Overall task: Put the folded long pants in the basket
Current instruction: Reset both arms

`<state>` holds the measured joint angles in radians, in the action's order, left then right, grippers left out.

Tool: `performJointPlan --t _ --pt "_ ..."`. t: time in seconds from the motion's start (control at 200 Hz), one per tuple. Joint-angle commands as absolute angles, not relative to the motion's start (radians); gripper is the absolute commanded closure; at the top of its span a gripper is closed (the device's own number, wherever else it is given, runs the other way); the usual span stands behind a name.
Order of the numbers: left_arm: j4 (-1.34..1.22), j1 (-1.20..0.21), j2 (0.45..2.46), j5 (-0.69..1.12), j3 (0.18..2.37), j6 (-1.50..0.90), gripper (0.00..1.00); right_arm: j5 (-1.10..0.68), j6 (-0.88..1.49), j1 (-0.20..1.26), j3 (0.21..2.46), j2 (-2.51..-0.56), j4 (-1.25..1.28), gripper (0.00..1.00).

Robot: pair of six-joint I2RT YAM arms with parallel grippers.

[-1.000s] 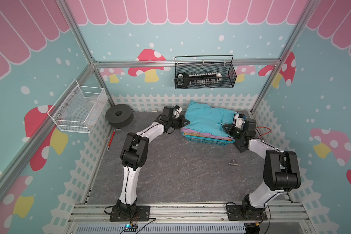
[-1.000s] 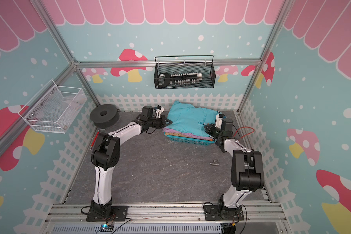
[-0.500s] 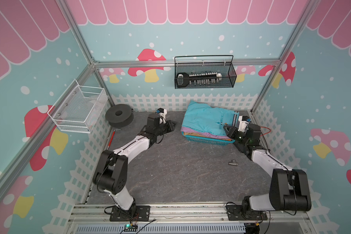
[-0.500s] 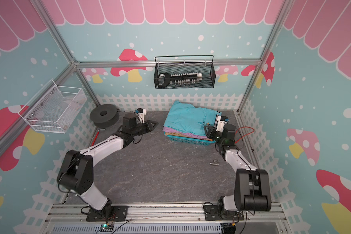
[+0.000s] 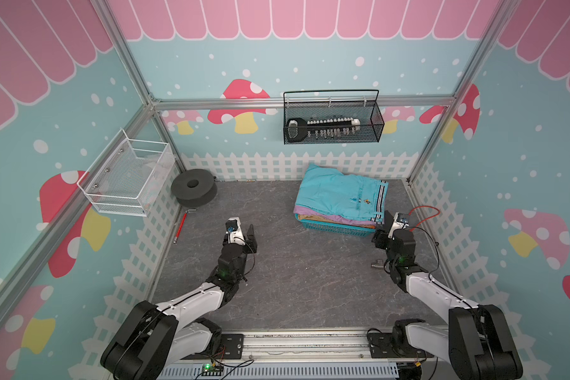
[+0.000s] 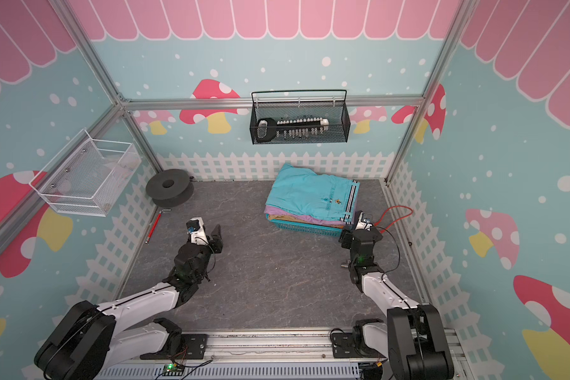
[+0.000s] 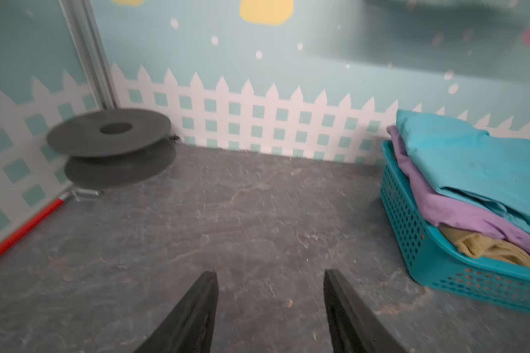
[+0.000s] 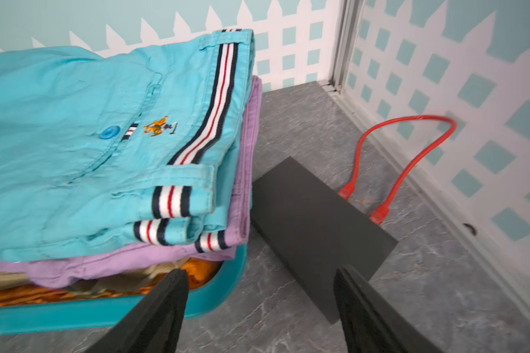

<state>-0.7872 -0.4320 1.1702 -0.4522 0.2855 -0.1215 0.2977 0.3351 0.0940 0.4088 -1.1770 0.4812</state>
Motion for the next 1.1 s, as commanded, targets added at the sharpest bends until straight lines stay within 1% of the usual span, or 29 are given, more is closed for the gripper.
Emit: performJointPlan --t 0.0,0.05,0.1,0.125,0.16,0.2,0.255,0.305,0.335,0.395,0.44,0.475,0.49,0.5,0.51,0.535,0.565,0.585,0.635,0.66,0.69,0.735,0.775,0.82,0.851,0.901,0.966,1.026,1.096 --pt "-1.068 -0.385 1.175 -0.491 0.181 0.051 0.34 0.424 0.2 0.11 0.344 -1.141 0.607 0.18" --pt "-1.132 -0.317 1.237 -0.445 0.159 0.031 0.32 0.421 0.152 0.111 0.274 -1.154 0.735 0.18" --pt "-1.139 -0.251 1.313 -0.401 0.177 -0.012 0.31 0.441 0.121 0.111 0.211 -1.19 0.865 0.16" --pt "-1.117 -0.246 1.332 -0.417 0.202 -0.021 0.31 0.459 0.101 0.11 0.189 -1.219 0.942 0.14" --pt "-1.074 -0.233 1.348 -0.372 0.234 -0.021 0.31 0.491 0.101 0.114 0.22 -1.235 0.894 0.13" --pt "-1.147 -0.208 1.38 -0.294 0.227 -0.006 0.31 0.495 0.06 0.114 0.201 -1.273 1.017 0.13" --pt "-1.155 -0.198 1.41 -0.301 0.244 0.0 0.3 0.496 0.028 0.111 0.165 -1.326 1.206 0.12" --pt "-1.29 -0.161 1.472 -0.253 0.213 -0.006 0.3 0.486 0.074 0.097 0.159 -1.397 1.291 0.11" --pt "-1.33 -0.141 1.497 -0.231 0.209 -0.01 0.29 0.476 0.041 0.092 0.163 -1.453 1.379 0.11" --pt "-1.19 -0.105 1.469 -0.149 0.248 -0.047 0.3 0.388 0.025 0.102 0.224 -1.451 1.218 0.14" --pt "-1.292 -0.103 1.492 -0.103 0.211 -0.03 0.28 0.357 -0.007 0.094 0.205 -1.498 1.339 0.14" --pt "-1.384 -0.105 1.502 -0.056 0.157 -0.012 0.26 0.29 0.015 0.075 0.204 -1.48 1.277 0.13" --pt "-1.454 -0.11 1.514 -0.032 0.132 0.008 0.23 0.259 0.03 0.06 0.198 -1.482 1.281 0.13" --pt "-1.5 -0.12 1.521 -0.028 0.119 0.021 0.15 0.247 0.034 0.05 0.189 -1.498 1.315 0.13" --pt "-1.54 -0.131 1.531 -0.034 0.104 0.032 0.05 0.241 0.035 0.042 0.178 -1.52 1.373 0.13" --pt "-1.623 -0.151 1.548 -0.065 0.074 0.049 0.01 0.238 0.019 0.034 0.155 -1.557 1.481 0.12" --pt "-1.681 -0.163 1.553 -0.072 0.042 0.057 0.01 0.231 0.024 0.038 0.163 -1.515 1.386 0.07" --pt "-1.695 -0.169 1.55 -0.071 0.03 0.063 0.01 0.225 0.04 0.037 0.18 -1.491 1.311 0.07" --pt "-1.687 -0.172 1.549 -0.076 0.037 0.065 0.01 0.233 0.027 0.031 0.184 -1.546 1.404 0.04" --pt "-1.666 -0.164 1.555 -0.078 0.057 0.057 0.01 0.233 0.035 0.031 0.194 -1.527 1.347 0.03" --pt "-1.602 -0.146 1.55 -0.079 0.091 0.035 0.01 0.224 0.053 0.025 0.208 -1.501 1.274 0.03" --pt "-1.385 -0.116 1.519 -0.093 0.176 -0.013 0.01 0.213 0.035 0.021 0.187 -1.539 1.383 0.03" --pt "-1.247 -0.055 1.523 0.002 0.241 -0.051 0.01 0.215 0.047 0.021 0.199 -1.511 1.307 0.01" --pt "-1.297 -0.014 1.527 0.084 0.218 -0.078 0.01 0.214 0.045 0.02 0.192 -1.52 1.343 0.01" --pt "-1.296 -0.011 1.524 0.077 0.218 -0.084 0.01 0.215 0.034 0.021 0.183 -1.53 1.378 0.01" --pt "-1.262 -0.016 1.521 0.074 0.23 -0.075 0.01 0.213 0.05 0.021 0.199 -1.506 1.3 0.01" --pt "-1.277 -0.018 1.525 0.068 0.227 -0.075 0.01 0.214 0.038 0.021 0.187 -1.527 1.365 0.01" --pt "-1.269 -0.02 1.523 0.069 0.229 -0.074 0.01 0.215 0.048 0.021 0.197 -1.509 1.311 0.01" --pt "-1.272 -0.02 1.524 0.068 0.229 -0.073 0.01 0.214 0.041 0.021 0.189 -1.524 1.352 0.01"
